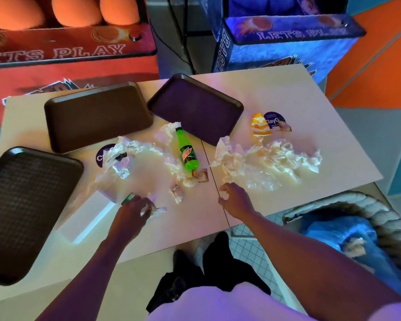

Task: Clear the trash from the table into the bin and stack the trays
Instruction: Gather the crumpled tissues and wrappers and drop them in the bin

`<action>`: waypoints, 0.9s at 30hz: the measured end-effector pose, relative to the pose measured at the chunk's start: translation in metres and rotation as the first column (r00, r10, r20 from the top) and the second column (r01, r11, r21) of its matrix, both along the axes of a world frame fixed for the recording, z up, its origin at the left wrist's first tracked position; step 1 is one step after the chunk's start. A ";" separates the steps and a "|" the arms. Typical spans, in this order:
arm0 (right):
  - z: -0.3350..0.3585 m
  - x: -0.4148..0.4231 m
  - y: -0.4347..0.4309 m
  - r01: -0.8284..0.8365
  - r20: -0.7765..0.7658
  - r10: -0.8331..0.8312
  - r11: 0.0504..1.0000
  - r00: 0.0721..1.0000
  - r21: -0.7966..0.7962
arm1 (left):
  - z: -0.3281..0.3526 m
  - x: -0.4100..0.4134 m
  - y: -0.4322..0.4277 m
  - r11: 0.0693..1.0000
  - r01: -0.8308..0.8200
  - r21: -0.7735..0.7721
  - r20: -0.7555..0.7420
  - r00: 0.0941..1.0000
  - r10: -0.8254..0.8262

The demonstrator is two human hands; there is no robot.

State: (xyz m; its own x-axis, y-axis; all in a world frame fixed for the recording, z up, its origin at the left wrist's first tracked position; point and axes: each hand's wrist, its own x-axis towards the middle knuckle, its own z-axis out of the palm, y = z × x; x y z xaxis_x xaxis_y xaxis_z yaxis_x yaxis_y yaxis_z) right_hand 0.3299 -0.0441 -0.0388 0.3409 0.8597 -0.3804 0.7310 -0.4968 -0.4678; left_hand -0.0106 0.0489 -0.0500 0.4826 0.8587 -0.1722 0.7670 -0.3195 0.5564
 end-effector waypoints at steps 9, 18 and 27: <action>0.005 0.035 0.045 -0.076 0.094 0.091 0.986 0.991 -0.151 | 0.007 0.005 -0.024 0.989 -0.141 -0.047 0.041 0.989 0.143; -0.005 0.054 0.079 -0.303 0.251 0.391 0.896 0.886 -0.326 | 0.009 0.011 -0.052 0.944 -0.319 -0.081 -0.011 0.948 0.319; -0.014 0.066 0.076 -0.470 0.230 0.540 0.831 0.809 -0.299 | 0.015 0.046 -0.058 0.925 -0.370 -0.090 -0.021 0.929 0.369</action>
